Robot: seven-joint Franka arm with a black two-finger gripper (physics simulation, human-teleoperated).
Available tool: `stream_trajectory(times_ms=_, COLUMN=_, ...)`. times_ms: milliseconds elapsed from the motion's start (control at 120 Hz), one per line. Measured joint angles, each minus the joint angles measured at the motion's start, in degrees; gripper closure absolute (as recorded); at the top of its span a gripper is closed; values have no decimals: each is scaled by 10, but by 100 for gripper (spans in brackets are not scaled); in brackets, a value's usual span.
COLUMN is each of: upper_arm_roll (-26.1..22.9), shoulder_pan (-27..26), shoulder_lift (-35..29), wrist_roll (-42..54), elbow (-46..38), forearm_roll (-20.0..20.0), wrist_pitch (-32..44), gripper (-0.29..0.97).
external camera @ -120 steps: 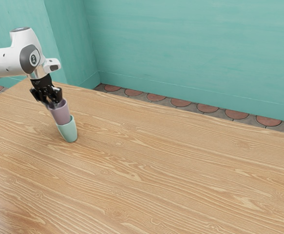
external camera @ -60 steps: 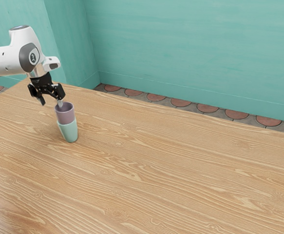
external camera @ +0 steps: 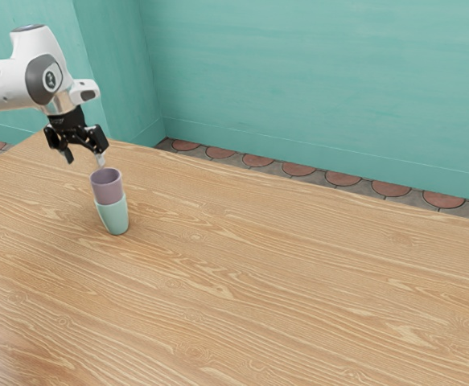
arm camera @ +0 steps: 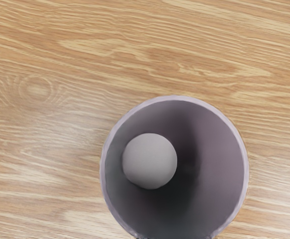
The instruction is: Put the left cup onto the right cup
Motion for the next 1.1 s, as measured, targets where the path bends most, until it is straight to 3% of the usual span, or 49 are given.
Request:
stream_trajectory(times_ms=367, upper_arm_roll=1, shoulder_pan=-50, shoulder_lift=-81, wrist_roll=-56, elbow=-30, forearm_roll=10, wrist_pitch=-43, gripper=0)
stream_trajectory(times_ms=650, upper_arm_roll=0, shoulder_pan=-95, shoulder_lift=-131, wrist_roll=-83, elbow=-62, forearm_roll=69, wrist_pitch=-50, gripper=0)
stream_trajectory(times_ms=1100, upper_arm_roll=3, shoulder_pan=-173, shoulder_lift=-222, wrist_roll=-152, elbow=-126, forearm_roll=116, wrist_pitch=-53, gripper=0)
